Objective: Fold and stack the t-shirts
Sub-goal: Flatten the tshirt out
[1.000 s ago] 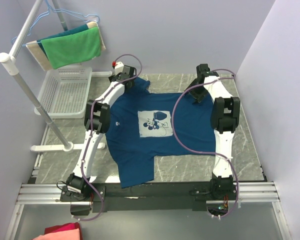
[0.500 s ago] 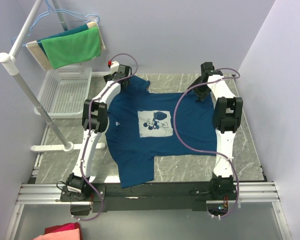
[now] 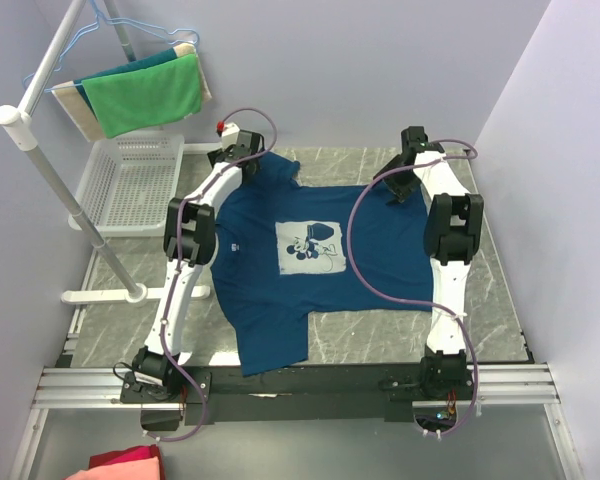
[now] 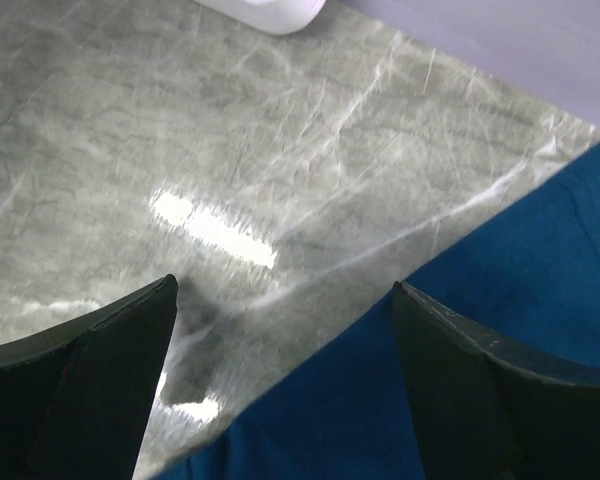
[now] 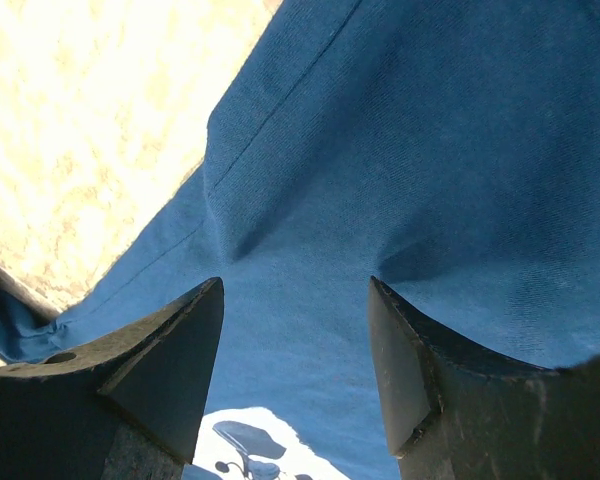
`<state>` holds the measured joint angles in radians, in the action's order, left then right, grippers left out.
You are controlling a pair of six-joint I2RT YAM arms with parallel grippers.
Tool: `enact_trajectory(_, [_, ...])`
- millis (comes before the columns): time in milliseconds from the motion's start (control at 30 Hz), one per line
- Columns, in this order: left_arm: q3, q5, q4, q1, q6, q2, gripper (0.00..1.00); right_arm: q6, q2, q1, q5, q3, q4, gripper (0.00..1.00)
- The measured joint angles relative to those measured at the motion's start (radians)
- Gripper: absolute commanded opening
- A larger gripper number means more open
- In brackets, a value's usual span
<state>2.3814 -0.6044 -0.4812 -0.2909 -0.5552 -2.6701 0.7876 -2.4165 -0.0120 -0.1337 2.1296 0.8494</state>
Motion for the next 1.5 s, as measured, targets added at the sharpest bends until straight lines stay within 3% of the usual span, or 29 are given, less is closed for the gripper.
enact_trajectory(400, [-0.044,0.230,-0.003,-0.008,-0.066,0.094,0.93,-0.016,-0.001,0.000,-0.002,-0.026,-0.020,0.66])
enact_trajectory(600, [-0.044,0.322,-0.037,-0.023,-0.086,0.107,0.92,-0.051,-0.001,0.000,0.074,-0.018,0.003,0.66])
enact_trajectory(967, [-0.018,0.354,-0.203,-0.035,-0.131,0.089,0.92,-0.159,-0.001,0.000,0.281,0.031,0.080,0.68])
enact_trajectory(1500, [0.054,0.365,-0.237,-0.010,-0.169,0.047,0.93,-0.118,-0.024,0.008,0.198,0.076,0.111,0.68])
